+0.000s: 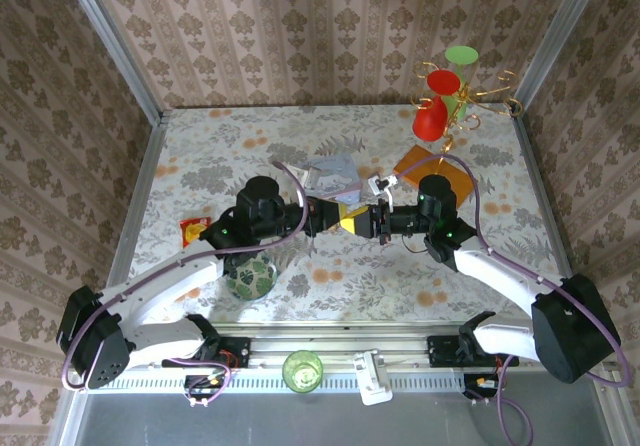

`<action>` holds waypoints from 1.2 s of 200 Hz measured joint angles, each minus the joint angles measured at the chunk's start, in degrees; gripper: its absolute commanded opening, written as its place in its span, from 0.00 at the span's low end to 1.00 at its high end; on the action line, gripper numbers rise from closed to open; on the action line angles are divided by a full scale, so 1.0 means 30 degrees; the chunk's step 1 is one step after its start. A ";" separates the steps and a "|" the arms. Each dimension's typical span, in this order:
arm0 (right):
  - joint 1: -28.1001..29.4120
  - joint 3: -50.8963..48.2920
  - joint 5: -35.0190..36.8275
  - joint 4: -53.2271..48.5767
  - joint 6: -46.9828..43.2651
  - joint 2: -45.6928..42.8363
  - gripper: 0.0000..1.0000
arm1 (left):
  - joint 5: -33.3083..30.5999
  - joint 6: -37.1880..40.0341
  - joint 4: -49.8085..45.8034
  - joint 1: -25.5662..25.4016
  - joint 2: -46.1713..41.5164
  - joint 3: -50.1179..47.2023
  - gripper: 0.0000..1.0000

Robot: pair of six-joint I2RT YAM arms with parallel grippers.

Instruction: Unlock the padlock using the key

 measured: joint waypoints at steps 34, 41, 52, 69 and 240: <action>0.0036 0.0000 -0.0087 0.0000 0.0051 0.0124 0.07 | -0.0051 0.0146 -0.0204 0.0066 -0.0058 -0.0036 0.00; 0.0036 0.0000 -0.0087 0.0007 0.0036 0.0124 0.26 | -0.0058 0.0153 -0.0233 0.0066 -0.0095 -0.0036 0.00; 0.0044 0.0000 -0.0044 0.0015 0.0051 0.0117 0.62 | -0.0066 0.0153 -0.0233 0.0058 -0.0160 -0.0036 0.00; 0.0066 -0.0036 0.0503 0.0007 0.0051 -0.0022 0.75 | -0.0342 0.0124 0.0226 0.0051 -0.0481 -0.0248 0.00; 0.0896 -0.0648 0.3198 0.6900 0.4153 -0.0248 0.57 | -0.4743 -0.1880 0.6484 -0.1180 -0.2441 -0.2237 0.00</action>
